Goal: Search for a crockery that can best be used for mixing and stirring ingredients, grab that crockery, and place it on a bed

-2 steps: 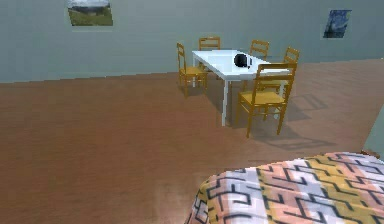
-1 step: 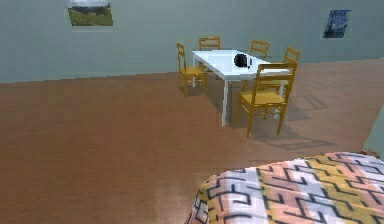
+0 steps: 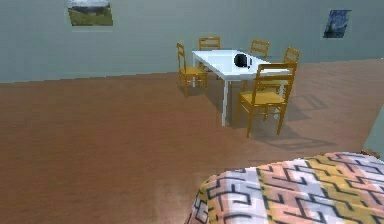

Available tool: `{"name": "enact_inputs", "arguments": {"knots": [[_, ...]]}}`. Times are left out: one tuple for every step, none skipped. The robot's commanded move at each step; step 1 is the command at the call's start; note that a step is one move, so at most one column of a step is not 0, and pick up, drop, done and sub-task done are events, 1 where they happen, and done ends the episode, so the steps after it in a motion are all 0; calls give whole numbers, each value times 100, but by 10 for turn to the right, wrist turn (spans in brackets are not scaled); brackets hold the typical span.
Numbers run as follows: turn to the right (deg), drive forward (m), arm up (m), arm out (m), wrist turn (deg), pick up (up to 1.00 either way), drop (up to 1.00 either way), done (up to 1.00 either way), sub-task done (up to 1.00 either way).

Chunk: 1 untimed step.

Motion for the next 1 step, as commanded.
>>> {"name": "enact_inputs", "arguments": {"knots": [[0,0,0,0,450,0,0,0,0]]}}
